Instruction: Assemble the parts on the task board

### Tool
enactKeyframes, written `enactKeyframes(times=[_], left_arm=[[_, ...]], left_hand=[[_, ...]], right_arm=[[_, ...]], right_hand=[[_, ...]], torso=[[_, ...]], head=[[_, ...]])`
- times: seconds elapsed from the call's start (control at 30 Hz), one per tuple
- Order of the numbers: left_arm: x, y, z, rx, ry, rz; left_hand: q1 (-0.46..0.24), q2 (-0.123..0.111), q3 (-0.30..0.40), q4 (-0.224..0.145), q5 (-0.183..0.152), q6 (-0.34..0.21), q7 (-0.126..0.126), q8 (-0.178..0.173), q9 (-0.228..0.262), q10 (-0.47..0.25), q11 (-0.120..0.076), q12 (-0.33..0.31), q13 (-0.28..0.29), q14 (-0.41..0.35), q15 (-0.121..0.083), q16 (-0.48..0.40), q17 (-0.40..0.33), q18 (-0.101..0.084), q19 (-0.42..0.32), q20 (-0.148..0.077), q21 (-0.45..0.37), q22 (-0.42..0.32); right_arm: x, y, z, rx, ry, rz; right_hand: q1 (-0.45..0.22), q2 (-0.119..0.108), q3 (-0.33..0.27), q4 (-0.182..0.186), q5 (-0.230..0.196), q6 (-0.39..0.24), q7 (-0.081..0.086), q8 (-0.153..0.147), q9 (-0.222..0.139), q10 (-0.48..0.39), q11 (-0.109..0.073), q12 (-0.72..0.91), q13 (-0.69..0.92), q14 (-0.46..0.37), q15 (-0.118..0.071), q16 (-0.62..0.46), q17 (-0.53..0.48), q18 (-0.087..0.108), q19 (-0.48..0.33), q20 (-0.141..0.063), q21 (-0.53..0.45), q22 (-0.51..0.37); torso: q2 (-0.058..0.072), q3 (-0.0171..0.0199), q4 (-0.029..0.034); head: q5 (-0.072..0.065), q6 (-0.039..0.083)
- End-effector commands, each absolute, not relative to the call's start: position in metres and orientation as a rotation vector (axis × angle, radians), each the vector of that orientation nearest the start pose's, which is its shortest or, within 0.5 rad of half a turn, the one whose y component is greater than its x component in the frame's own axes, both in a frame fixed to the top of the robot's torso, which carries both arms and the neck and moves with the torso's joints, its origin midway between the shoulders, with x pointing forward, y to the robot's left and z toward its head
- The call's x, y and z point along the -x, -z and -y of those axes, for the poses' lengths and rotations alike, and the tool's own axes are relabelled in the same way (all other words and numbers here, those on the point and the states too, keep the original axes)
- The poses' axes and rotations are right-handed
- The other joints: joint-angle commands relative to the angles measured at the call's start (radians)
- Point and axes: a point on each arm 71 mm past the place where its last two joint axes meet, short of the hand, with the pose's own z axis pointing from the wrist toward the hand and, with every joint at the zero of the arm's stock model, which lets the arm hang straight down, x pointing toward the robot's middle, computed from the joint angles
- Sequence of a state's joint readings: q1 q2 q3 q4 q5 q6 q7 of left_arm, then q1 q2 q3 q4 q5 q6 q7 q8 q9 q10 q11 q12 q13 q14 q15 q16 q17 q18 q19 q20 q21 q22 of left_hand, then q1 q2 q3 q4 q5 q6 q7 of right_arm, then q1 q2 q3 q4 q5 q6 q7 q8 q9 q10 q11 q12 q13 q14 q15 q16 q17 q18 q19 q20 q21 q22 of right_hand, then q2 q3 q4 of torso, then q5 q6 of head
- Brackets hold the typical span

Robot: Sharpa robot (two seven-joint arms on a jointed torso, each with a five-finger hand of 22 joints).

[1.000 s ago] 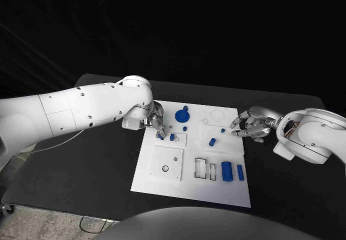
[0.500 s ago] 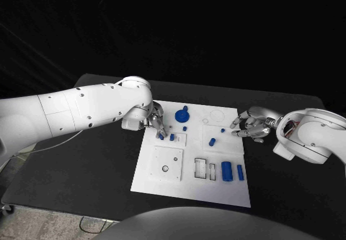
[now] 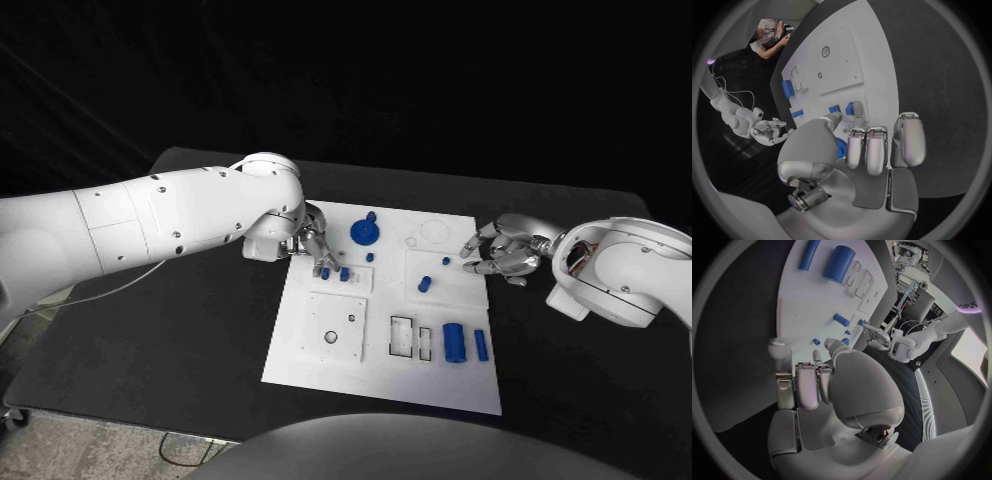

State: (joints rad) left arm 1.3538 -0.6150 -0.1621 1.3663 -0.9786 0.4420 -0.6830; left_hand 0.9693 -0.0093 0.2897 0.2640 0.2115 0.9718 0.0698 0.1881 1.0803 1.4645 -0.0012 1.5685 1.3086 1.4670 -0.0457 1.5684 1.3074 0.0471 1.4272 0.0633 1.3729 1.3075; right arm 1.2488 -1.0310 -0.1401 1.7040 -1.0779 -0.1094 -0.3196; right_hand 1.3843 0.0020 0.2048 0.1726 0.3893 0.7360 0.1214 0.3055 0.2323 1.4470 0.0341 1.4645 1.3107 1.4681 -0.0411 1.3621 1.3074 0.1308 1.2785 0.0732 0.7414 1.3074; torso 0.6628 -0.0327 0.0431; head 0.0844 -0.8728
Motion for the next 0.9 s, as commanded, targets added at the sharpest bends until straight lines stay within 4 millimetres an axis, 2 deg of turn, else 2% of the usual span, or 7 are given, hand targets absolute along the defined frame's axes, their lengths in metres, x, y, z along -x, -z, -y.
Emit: enactKeyframes(times=[0.03,0.33,0.57,0.67,0.77,0.83,0.9], left_arm=[[-0.496,0.221,-0.160,-0.073,0.171,-2.602],[-0.495,0.217,-0.167,-0.041,0.183,-2.561],[-0.501,0.182,-0.179,0.042,0.284,-2.361],[-0.504,0.164,-0.178,0.058,0.401,-2.230],[-0.505,0.152,-0.172,0.042,0.521,-2.125],[-0.505,0.146,-0.165,0.006,0.614,-2.050],[-0.504,0.143,-0.157,-0.048,0.695,-1.973]], left_hand=[[0.009,0.004,-0.009,-0.002,0.008,0.014,-0.002,-0.001,0.003,0.106,0.004,0.002,0.262,0.104,0.004,0.002,0.263,0.005,0.002,0.007,-0.006,0.194],[0.031,0.005,-0.028,-0.013,0.020,0.034,-0.011,0.022,0.033,0.106,-0.003,0.002,0.262,0.104,-0.002,0.002,0.263,0.005,0.004,0.004,-0.004,0.194],[0.068,-0.023,-0.072,-0.025,0.014,0.035,-0.020,0.056,0.079,0.106,-0.011,0.002,0.262,0.104,-0.011,0.002,0.263,0.003,0.013,-0.004,0.005,0.197],[0.121,-0.025,-0.104,-0.047,0.024,0.031,-0.034,0.140,0.174,0.106,-0.020,0.002,0.262,0.104,-0.019,0.002,0.263,0.004,0.013,-0.016,0.003,0.197],[0.167,-0.022,-0.126,-0.062,0.028,0.001,-0.037,0.213,0.257,0.104,-0.027,0.000,0.260,0.104,-0.022,0.002,0.263,0.006,0.002,-0.018,-0.009,0.193],[0.206,-0.021,-0.128,-0.074,0.022,-0.048,-0.030,0.223,0.255,0.036,-0.019,-0.057,0.197,0.090,-0.017,-0.008,0.246,0.012,-0.021,-0.014,-0.038,0.184],[0.248,-0.015,-0.122,-0.078,0.013,-0.105,-0.011,0.198,0.237,-0.108,-0.003,-0.184,0.075,0.015,-0.002,-0.063,0.159,0.016,-0.046,-0.006,-0.064,0.177]], right_arm=[[-0.438,0.211,0.249,-0.219,-0.585,-2.126],[-0.438,0.211,0.249,-0.222,-0.590,-2.117],[-0.439,0.208,0.251,-0.233,-0.604,-2.077],[-0.439,0.206,0.253,-0.238,-0.615,-2.054],[-0.439,0.203,0.255,-0.242,-0.629,-2.019],[-0.438,0.200,0.255,-0.241,-0.644,-1.985],[-0.438,0.198,0.256,-0.238,-0.659,-1.950]], right_hand=[[0.008,0.004,0.008,0.000,0.006,0.001,0.008,0.005,-0.001,-0.009,-0.002,-0.005,0.155,0.016,0.008,-0.006,0.067,0.017,-0.007,0.002,-0.003,0.023],[0.008,0.004,0.009,0.000,0.006,0.001,0.009,0.005,-0.001,-0.010,-0.001,-0.006,0.154,0.015,0.009,-0.008,0.066,0.017,-0.009,0.002,-0.008,0.022],[0.007,0.000,0.010,-0.002,0.007,0.001,0.010,0.005,-0.002,-0.011,0.000,-0.006,0.155,0.014,0.010,-0.007,0.066,0.017,-0.010,0.003,-0.009,0.023],[0.006,-0.003,0.011,-0.003,0.009,0.003,0.010,0.007,-0.002,-0.011,0.000,-0.006,0.155,0.014,0.010,-0.007,0.066,0.017,-0.009,0.003,-0.007,0.024],[0.003,-0.008,0.012,-0.004,0.018,0.010,0.009,0.011,-0.002,-0.012,0.000,-0.006,0.154,0.013,0.011,-0.007,0.066,0.016,-0.009,0.004,-0.006,0.026],[0.000,-0.013,0.014,-0.004,0.026,0.013,0.008,0.013,-0.003,-0.011,0.000,-0.005,0.155,0.013,0.011,-0.006,0.067,0.016,-0.008,0.004,-0.004,0.028],[-0.002,-0.017,0.015,-0.004,0.035,0.015,0.008,0.013,-0.004,-0.010,-0.001,-0.004,0.156,0.014,0.010,-0.004,0.069,0.015,-0.006,0.004,0.000,0.030]], torso=[[0.000,0.0003,-0.0001],[0.001,-0.0004,-0.0017],[0.002,-0.0001,-0.0012],[0.003,0.0022,0.0017],[0.005,0.0017,0.0040],[0.009,0.0008,0.0042],[0.012,-0.0002,0.0023]], head=[[0.000,0.000],[-0.006,0.000],[-0.014,0.000],[-0.018,0.000],[-0.022,0.000],[-0.026,0.000],[-0.026,0.000]])
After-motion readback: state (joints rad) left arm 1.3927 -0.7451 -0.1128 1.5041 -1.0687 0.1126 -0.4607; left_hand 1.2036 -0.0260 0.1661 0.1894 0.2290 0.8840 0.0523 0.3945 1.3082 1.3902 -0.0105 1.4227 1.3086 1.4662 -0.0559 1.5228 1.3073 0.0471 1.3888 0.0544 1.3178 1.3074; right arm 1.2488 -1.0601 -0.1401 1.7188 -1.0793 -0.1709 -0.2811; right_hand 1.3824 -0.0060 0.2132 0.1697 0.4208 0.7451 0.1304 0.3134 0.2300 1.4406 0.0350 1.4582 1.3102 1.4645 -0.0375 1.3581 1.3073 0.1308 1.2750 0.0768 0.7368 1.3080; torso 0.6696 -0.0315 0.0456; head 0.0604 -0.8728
